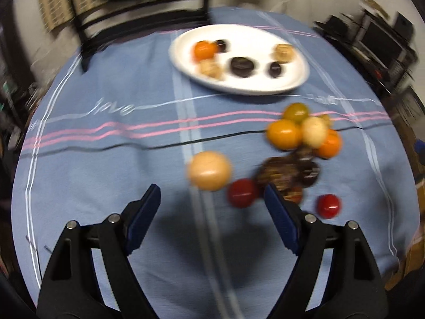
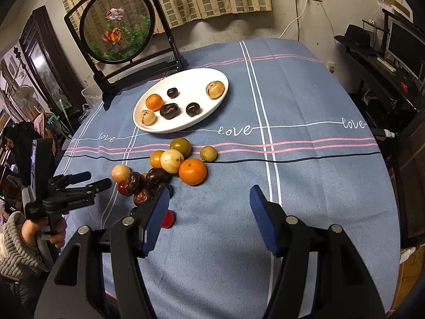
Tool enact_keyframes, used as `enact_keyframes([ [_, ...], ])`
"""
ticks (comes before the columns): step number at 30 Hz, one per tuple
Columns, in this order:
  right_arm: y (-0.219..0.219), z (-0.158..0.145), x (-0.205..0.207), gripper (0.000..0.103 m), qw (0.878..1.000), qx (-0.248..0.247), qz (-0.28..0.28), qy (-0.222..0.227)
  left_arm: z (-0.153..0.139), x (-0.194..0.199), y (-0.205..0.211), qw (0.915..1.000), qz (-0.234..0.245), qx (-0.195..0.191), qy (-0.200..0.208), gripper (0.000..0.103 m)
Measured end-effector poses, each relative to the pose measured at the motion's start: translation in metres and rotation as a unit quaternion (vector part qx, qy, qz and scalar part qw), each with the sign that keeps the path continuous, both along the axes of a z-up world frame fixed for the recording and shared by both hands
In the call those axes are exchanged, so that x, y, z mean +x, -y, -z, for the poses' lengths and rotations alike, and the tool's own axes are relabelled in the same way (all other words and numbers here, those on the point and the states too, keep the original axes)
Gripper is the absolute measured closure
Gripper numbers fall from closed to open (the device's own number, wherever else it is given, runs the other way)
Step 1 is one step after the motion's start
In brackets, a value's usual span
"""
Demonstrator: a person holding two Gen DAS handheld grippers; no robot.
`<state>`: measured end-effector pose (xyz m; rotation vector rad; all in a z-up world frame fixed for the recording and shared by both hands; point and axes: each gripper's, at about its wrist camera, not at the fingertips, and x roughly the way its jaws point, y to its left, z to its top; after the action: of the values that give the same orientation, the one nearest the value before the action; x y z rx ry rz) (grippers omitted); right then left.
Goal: Organize fruits
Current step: 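Move the left gripper to the dark brown round fruit in the cluster, then grasp the dark brown round fruit with the left gripper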
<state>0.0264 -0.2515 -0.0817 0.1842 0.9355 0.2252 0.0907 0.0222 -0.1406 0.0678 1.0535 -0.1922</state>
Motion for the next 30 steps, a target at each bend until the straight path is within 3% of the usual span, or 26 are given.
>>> enact_keyframes([
  [3,0.002,-0.001,-0.001,0.039,1.0,0.001,0.004,0.001,-0.002,-0.003,0.021,0.9994,0.035,-0.003,0.004,0.024],
  [9,0.005,-0.001,-0.005,0.039,1.0,0.001,0.01,0.002,0.01,0.006,0.042,0.9975,0.068,-0.015,-0.013,0.048],
  [14,0.012,-0.001,-0.008,0.039,1.0,0.001,0.02,0.001,0.022,0.017,0.042,0.9974,0.064,-0.023,-0.023,0.051],
  [17,0.014,-0.001,-0.009,0.039,1.0,0.002,0.023,0.001,0.023,0.02,0.042,0.9969,0.066,-0.032,-0.029,0.058],
  [30,0.013,-0.002,-0.009,0.039,1.0,0.002,0.018,0.001,0.023,0.009,0.042,0.9971,0.062,-0.039,-0.02,0.059],
])
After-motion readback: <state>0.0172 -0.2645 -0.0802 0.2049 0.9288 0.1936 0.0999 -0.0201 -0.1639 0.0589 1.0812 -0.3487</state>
